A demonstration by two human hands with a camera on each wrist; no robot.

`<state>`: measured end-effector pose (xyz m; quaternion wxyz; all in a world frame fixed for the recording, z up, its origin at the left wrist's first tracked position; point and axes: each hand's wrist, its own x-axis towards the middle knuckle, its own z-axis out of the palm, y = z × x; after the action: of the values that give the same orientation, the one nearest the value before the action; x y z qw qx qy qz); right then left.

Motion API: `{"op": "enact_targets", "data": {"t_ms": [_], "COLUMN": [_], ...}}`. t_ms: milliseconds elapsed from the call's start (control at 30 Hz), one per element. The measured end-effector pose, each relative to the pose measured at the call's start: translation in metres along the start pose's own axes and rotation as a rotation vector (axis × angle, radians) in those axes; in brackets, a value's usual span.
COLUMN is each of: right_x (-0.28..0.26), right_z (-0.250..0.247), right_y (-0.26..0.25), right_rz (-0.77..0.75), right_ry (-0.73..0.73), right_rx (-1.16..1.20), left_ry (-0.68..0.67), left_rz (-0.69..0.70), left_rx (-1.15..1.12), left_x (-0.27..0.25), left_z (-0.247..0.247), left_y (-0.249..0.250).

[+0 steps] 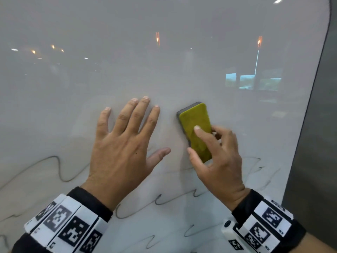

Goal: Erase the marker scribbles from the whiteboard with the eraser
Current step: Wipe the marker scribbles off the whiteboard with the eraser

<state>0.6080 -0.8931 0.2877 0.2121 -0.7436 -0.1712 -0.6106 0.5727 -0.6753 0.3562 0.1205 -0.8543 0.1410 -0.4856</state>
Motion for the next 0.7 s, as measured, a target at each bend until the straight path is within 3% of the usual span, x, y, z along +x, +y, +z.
{"op": "enact_targets", "data": {"t_ms": [133, 267, 333, 433, 500, 567, 700], "right_x": [-0.001, 0.008, -0.004, -0.033, -0.031, -0.014, 0.020], "right_z": [0.007, 0.013, 0.023, 0.033, 0.030, 0.028, 0.028], "right_y": [-0.017, -0.023, -0.042, -0.064, -0.062, -0.057, -0.059], "right_rz": [-0.265, -0.032, -0.032, -0.307, -0.396, -0.355, -0.124], "right_ry": [-0.113, 0.062, 0.048, -0.165, -0.226, -0.148, 0.041], "right_rx": [0.008, 0.041, 0.050, 0.033, 0.031, 0.035, 0.025], "left_ry": [-0.037, -0.106, -0.108, -0.110, -0.118, -0.124, -0.123], "left_rz": [-0.041, -0.035, -0.025, -0.013, -0.001, 0.008, 0.008], "left_rx": [0.016, 0.062, 0.065, 0.052, 0.044, 0.038, 0.034], "left_x": [-0.016, -0.036, -0.044, -0.050, -0.052, -0.055, -0.061], "left_z": [-0.005, -0.006, -0.005, -0.006, -0.007, -0.007, -0.005], "left_y": [-0.032, -0.060, -0.068, -0.077, -0.081, -0.085, -0.089]}}
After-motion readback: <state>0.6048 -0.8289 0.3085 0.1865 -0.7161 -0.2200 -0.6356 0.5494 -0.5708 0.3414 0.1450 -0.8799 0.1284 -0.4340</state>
